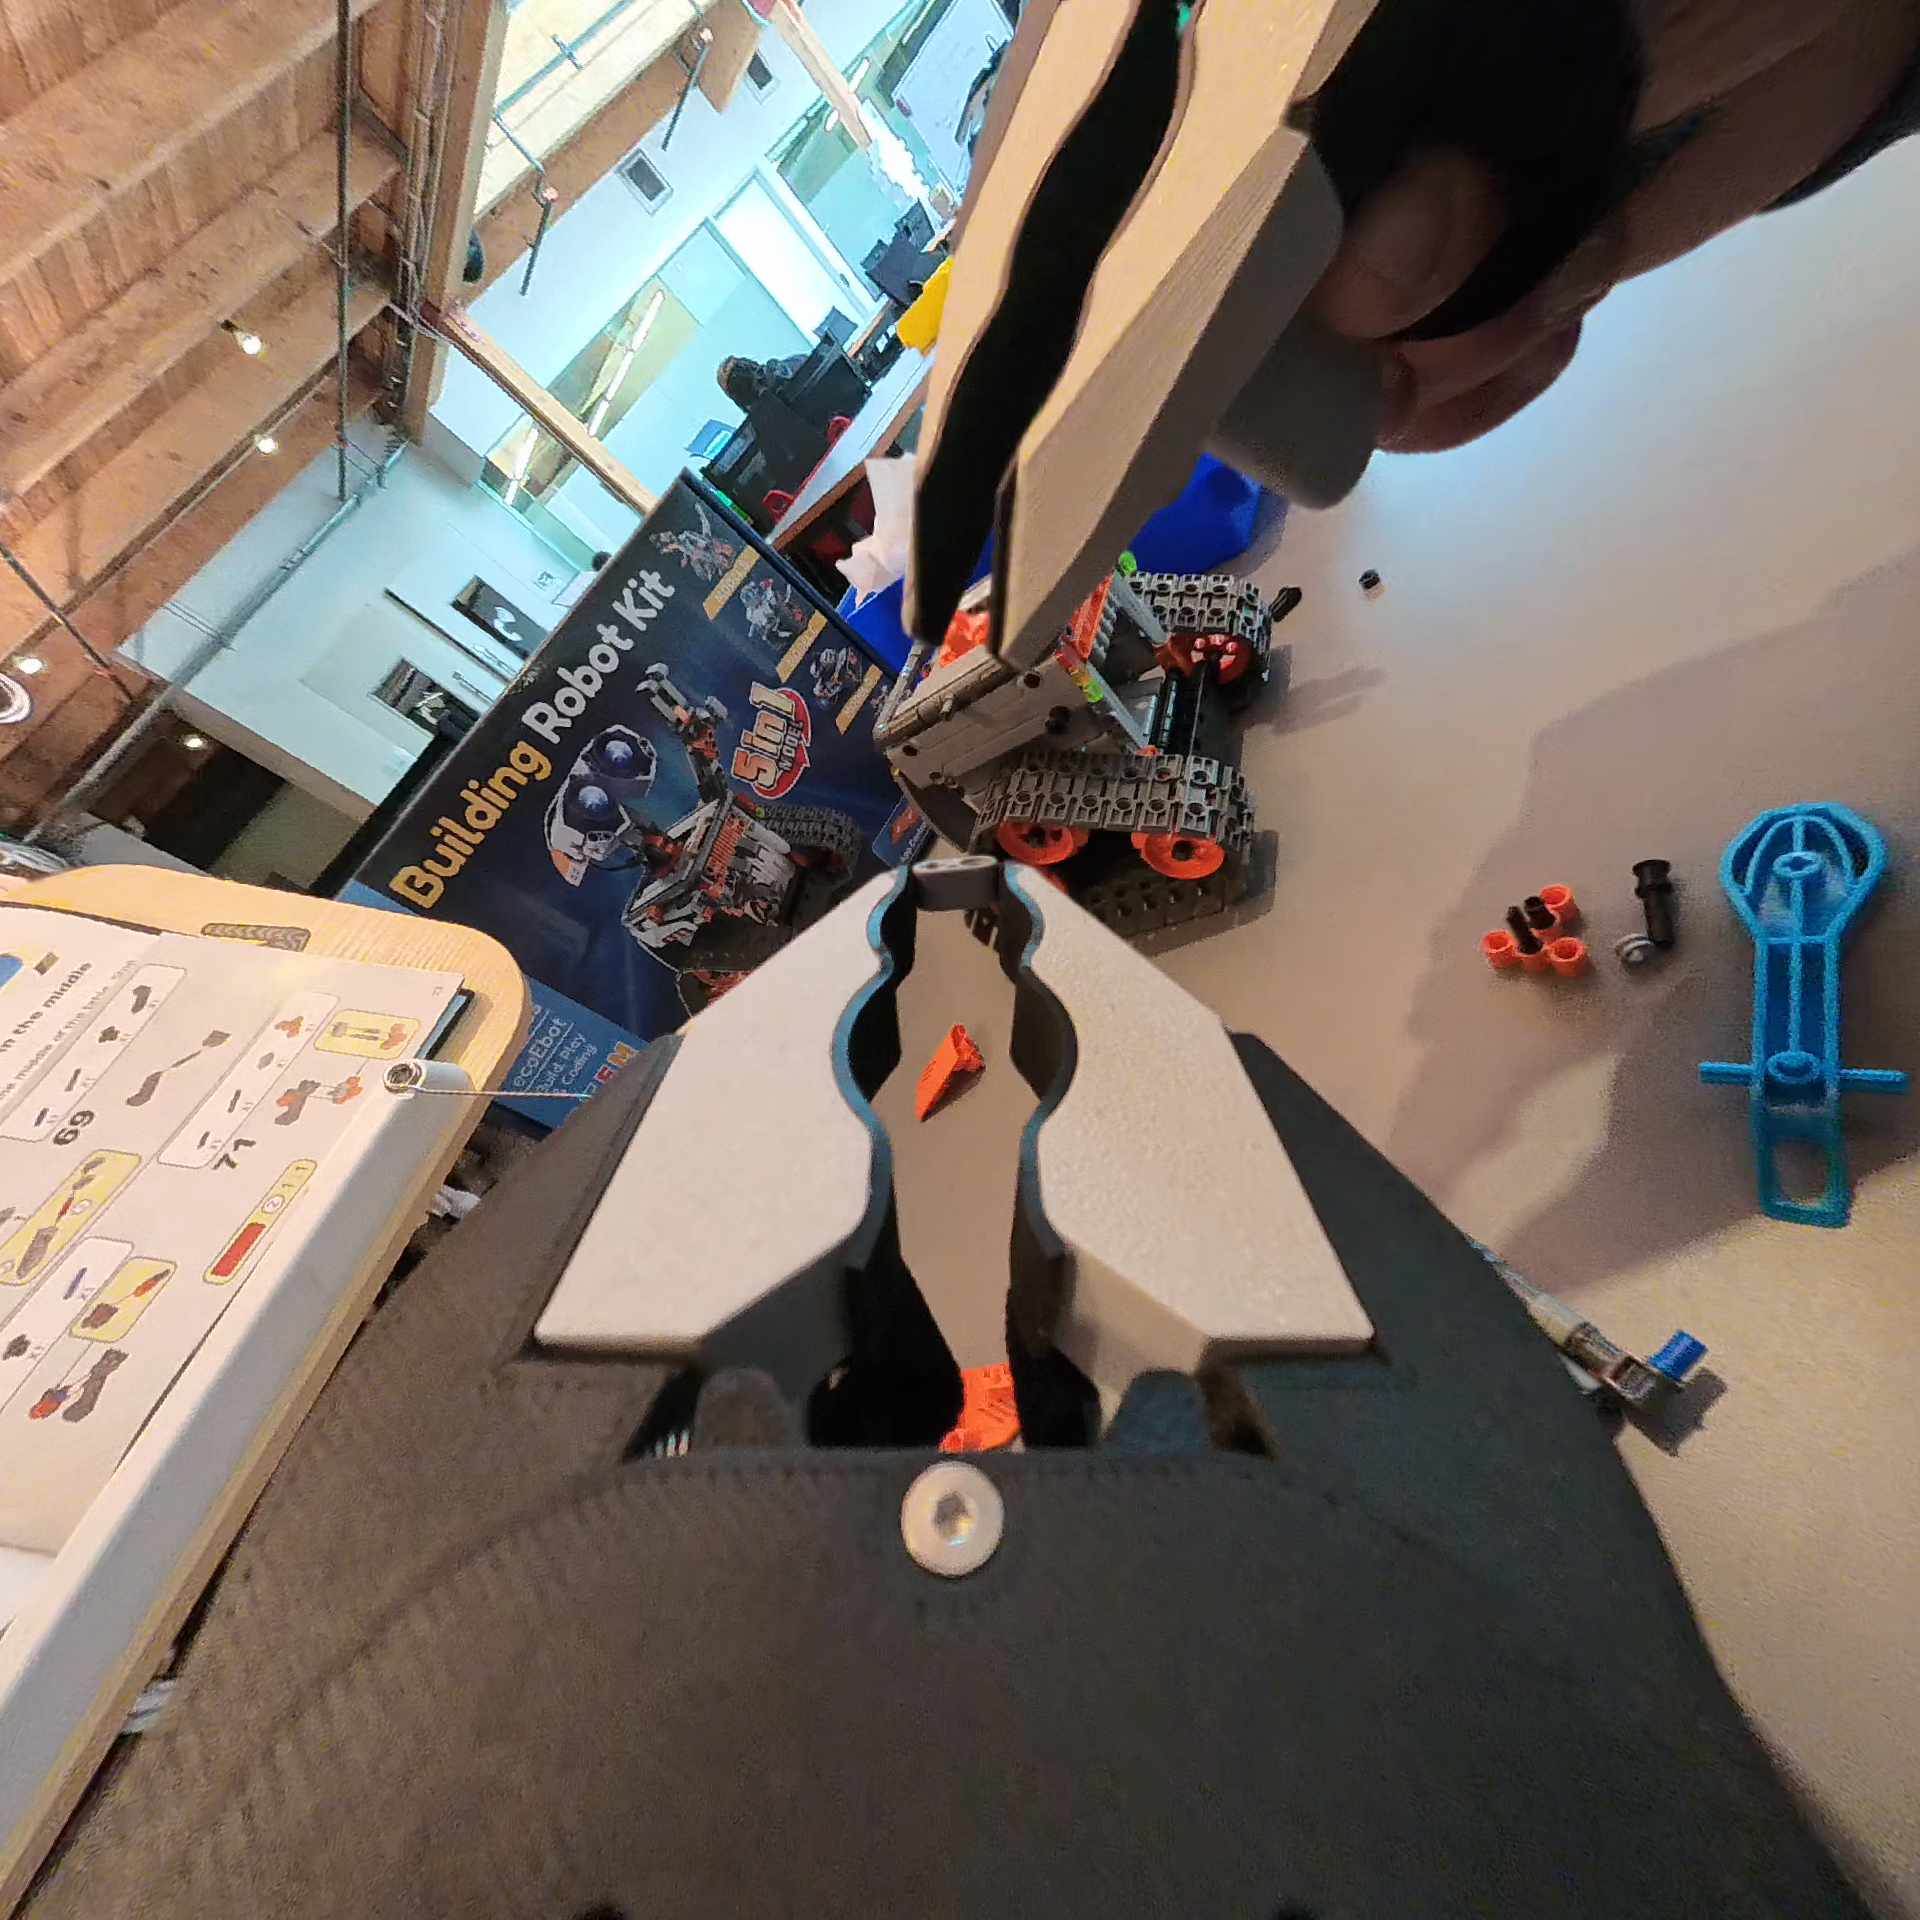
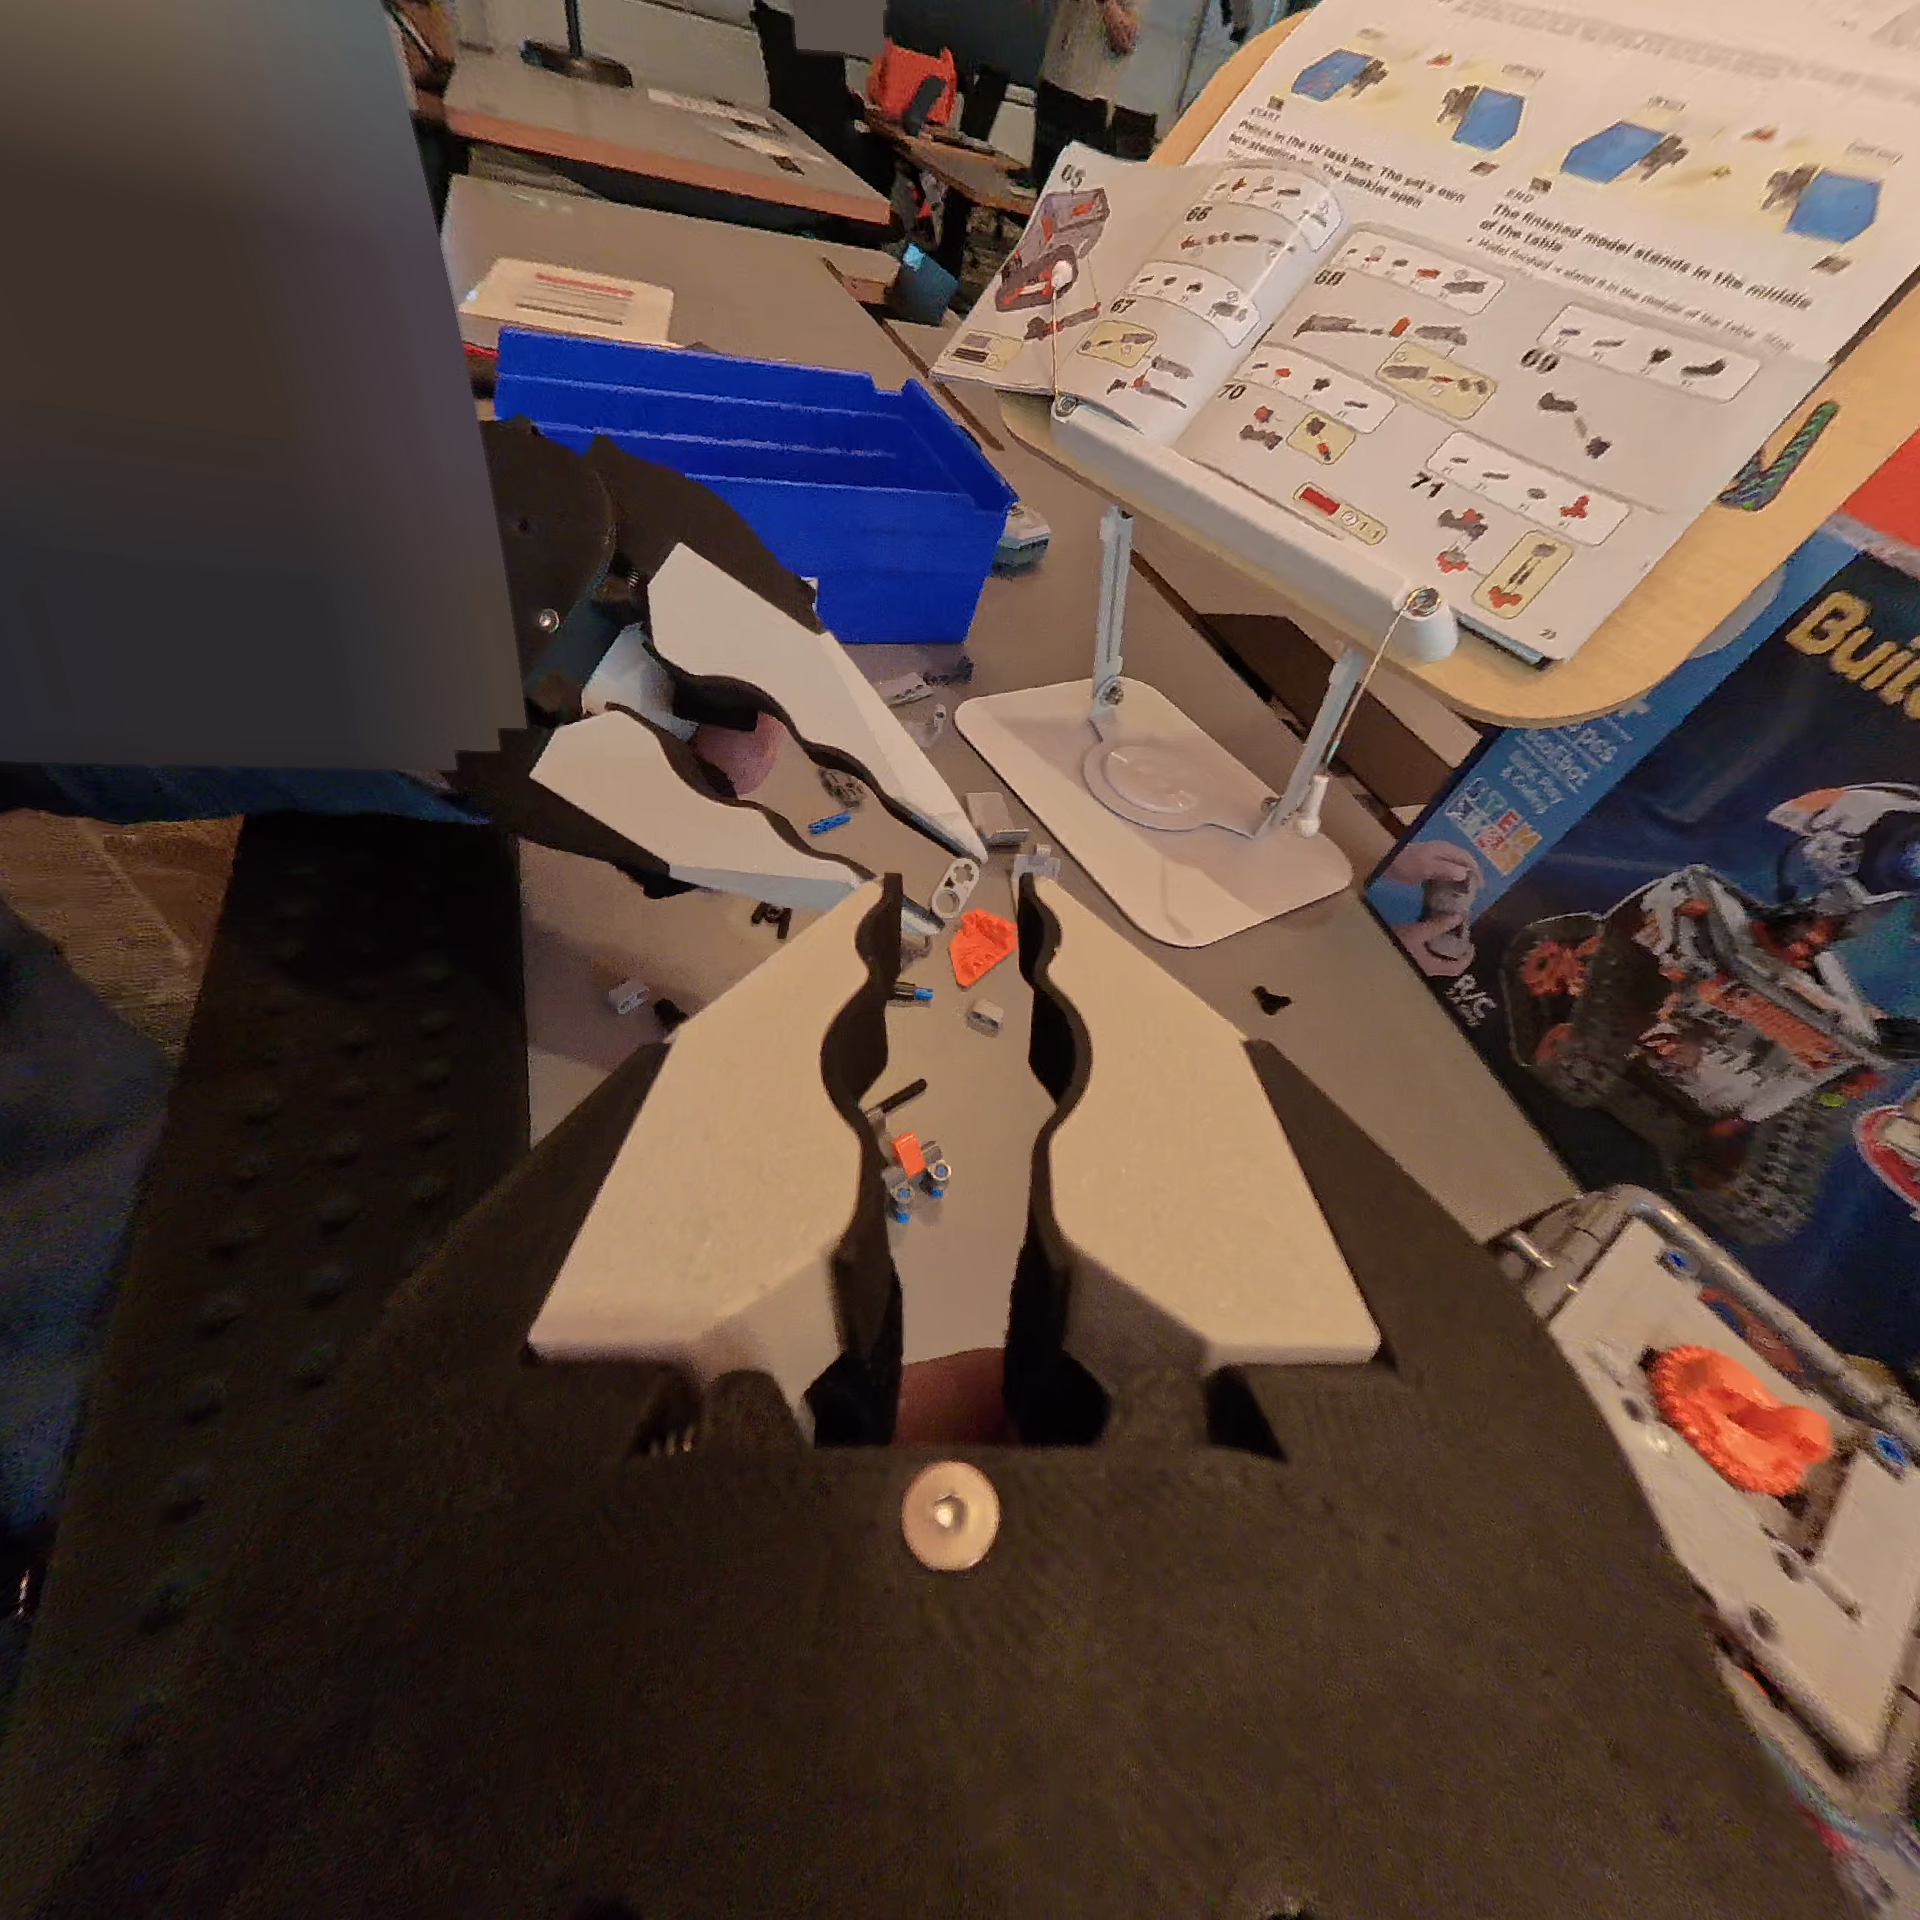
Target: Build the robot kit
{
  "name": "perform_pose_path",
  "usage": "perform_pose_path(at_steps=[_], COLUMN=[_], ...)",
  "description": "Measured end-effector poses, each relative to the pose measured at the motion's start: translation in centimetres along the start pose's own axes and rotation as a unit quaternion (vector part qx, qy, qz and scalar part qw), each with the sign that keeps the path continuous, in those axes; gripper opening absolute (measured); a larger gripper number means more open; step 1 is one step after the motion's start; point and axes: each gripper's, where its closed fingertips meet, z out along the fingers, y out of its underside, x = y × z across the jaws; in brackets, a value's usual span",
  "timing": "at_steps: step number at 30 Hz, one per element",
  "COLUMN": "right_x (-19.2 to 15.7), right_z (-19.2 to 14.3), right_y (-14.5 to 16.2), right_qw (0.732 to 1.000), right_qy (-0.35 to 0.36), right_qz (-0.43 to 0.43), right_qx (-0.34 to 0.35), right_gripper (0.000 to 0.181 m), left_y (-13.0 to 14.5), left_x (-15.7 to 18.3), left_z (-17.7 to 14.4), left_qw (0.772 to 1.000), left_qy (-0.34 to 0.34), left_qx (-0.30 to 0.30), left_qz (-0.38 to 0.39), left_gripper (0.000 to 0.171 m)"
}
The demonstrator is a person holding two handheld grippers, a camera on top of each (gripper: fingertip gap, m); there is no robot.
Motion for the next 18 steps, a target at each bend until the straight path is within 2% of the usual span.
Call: perform_pose_path(at_steps=[12, 18], right_x=[1.2, 1.0], right_z=[1.5, 1.6], right_y=[0.7, 0.7], right_qw=[0.995, 0.994], right_qy=[-0.015, -0.014], right_qz=[0.083, 0.090], right_qx=[0.054, 0.059], right_gripper=[0.021, 0.025], left_y=[-0.4, -0.7], left_x=[-0.9, -1.0], left_z=[0.1, 0.1], left_qw=[0.997, 0.996], left_qy=[-0.056, -0.068], left_qx=[0.024, 0.034], left_qz=[0.039, 0.046], left_gripper=[0.012, 0.012])
